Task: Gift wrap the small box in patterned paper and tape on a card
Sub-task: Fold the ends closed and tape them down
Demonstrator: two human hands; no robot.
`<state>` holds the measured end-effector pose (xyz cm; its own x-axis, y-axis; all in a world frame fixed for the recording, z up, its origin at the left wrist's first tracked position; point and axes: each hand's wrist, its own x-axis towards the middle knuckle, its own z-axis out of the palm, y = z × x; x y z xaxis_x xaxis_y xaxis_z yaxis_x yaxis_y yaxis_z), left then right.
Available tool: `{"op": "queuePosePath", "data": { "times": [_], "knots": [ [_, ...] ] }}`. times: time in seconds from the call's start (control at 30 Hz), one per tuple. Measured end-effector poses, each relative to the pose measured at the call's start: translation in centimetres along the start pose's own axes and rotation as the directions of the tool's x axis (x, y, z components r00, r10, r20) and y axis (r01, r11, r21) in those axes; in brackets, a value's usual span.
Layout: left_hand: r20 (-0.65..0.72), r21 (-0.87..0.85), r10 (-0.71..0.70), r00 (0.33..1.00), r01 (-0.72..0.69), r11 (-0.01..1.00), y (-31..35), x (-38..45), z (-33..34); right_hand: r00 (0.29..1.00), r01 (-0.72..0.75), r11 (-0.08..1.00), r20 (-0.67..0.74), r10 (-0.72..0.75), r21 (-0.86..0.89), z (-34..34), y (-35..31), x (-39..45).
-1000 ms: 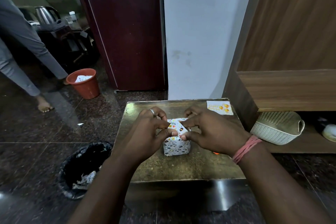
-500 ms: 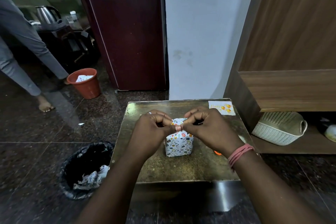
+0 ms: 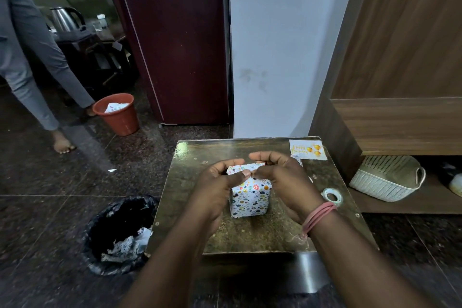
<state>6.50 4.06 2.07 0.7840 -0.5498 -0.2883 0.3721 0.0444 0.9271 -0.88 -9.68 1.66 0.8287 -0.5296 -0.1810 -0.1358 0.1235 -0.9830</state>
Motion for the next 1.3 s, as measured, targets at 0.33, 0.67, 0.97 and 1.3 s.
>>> {"op": "queuePosePath", "data": {
  "times": [0.33, 0.67, 0.97, 1.3],
  "knots": [
    [0.011, -0.046, -0.040, 0.999, 0.040, 0.998, -0.4, -0.2, -0.2, 0.999, 0.028, 0.998, -0.039, -0.030, -0.052, 0.6, 1.0, 0.2],
    [-0.128, 0.011, -0.012, 0.992, 0.014, 1.000, -0.1, 0.8, -0.4, 0.998, -0.007, 0.997, -0.066, 0.002, -0.072, 0.8, 1.1, 0.5],
    [-0.147, 0.229, 0.184, 0.972, -0.147, 0.962, -0.6, 0.6, 0.1, 0.999, -0.044, 0.999, -0.013, 0.044, -0.011, 0.4, 0.9, 0.0],
    [-0.123, 0.113, 0.111, 0.986, -0.097, 0.989, 1.1, -0.7, 0.6, 0.984, -0.111, 0.873, -0.178, 0.028, -0.475, -8.4, -1.3, 1.8]
  ]
}}
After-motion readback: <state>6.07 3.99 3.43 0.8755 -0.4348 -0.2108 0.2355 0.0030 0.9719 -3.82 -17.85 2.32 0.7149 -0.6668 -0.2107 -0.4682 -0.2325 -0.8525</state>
